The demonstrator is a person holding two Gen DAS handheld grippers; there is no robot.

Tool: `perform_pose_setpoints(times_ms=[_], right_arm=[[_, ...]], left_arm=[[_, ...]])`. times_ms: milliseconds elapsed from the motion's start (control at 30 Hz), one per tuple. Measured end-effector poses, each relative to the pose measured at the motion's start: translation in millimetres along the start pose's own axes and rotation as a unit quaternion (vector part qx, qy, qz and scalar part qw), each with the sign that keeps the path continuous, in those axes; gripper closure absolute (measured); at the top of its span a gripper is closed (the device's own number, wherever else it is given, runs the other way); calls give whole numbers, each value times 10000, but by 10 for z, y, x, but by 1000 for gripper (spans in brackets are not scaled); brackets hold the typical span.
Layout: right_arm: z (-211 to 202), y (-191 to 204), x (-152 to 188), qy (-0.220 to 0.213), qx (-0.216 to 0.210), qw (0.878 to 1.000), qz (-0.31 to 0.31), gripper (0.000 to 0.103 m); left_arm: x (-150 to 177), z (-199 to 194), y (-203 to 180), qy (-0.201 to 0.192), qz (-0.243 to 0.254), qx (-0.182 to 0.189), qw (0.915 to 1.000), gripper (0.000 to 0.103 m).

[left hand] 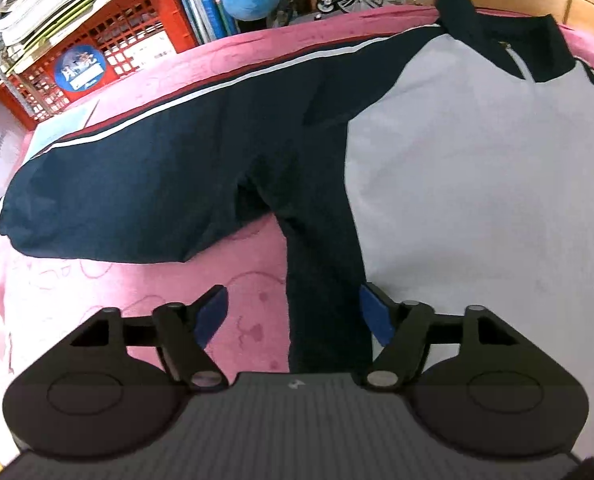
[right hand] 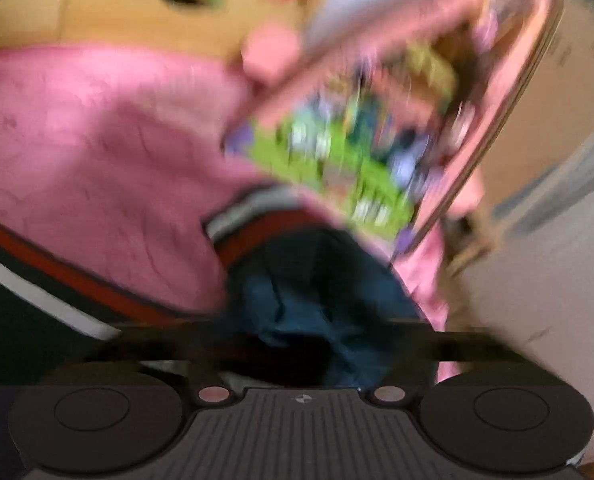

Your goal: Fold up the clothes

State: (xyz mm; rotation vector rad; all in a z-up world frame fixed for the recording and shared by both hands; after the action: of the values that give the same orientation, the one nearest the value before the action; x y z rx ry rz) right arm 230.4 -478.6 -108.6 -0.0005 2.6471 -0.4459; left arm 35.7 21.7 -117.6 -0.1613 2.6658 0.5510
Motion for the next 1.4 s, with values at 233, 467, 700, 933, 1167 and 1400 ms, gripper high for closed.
perform_pose_setpoints(times_ms=[233,467,700,933,1167,1400], right_arm=[[-1556,-838,466,-3426,313,9363,710,85],[-1256,-1558,1253,-1258,1103,9678,1878,27],[-1292,-700,1576,-850,643,9868,1218,8],[-1010,883,697,-1406,-2165,9661,92,0],[-463,2171,-247,-1055,-3542,9256,-813,11],[-589,2501,-525,-1435,-3361,9219,-1285,84]], left_arm=[[6,15,51,168,-329,-13,9993,28],[-9,14,33,228,-269,-80,9993,27],[5,-19,17,272,-160,-51,9995,29],[113,-378,94,150,-277,643,9974,29],[37,-421,138,17,-95,714,9974,28],[327,-375,111,352,-148,692,9969,28]])
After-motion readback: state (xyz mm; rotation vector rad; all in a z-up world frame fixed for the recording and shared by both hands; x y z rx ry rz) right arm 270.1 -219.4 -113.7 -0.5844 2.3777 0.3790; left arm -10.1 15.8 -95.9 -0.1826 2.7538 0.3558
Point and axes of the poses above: each gripper's, at about its wrist camera, not at the fingertips, and z roughly the way its jaws point, y to its left, x to its underside, the point moved 2 cm from there along z, roughly the way its jaws point, and after that the axes turned 10 degrees about -x, right-handed, at the moved point
